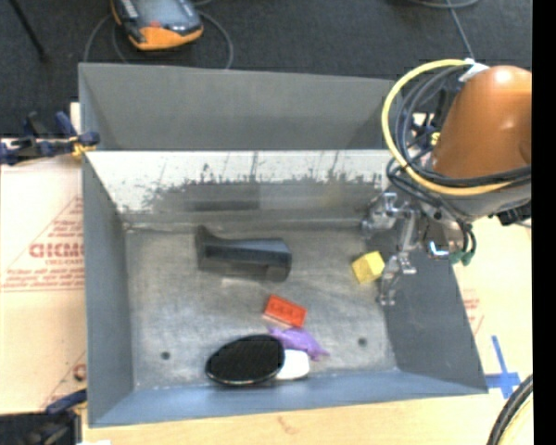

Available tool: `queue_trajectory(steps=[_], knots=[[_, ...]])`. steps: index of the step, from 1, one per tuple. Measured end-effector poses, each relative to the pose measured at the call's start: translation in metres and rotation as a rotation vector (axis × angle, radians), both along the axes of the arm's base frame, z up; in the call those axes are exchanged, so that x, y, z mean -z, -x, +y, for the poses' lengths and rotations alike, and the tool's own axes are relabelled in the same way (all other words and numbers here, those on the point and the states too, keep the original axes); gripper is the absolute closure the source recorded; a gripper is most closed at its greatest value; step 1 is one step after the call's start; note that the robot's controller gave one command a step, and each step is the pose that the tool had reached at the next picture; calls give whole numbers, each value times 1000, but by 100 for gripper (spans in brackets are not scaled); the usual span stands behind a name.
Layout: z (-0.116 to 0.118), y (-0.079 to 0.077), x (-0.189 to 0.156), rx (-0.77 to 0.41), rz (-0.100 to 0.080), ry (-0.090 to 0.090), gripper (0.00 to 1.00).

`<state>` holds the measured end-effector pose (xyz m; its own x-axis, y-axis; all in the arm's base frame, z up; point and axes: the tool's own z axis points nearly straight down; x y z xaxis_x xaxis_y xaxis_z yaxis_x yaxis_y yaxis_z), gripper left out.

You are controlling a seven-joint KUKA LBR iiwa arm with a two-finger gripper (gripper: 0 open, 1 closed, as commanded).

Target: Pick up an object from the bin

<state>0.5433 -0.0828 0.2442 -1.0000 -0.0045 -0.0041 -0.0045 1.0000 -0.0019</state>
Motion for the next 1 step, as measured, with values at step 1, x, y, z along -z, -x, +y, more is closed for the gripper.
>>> queue_trajectory(steps=[1], knots=[[0, 0, 0, -1, 0, 0, 100]])
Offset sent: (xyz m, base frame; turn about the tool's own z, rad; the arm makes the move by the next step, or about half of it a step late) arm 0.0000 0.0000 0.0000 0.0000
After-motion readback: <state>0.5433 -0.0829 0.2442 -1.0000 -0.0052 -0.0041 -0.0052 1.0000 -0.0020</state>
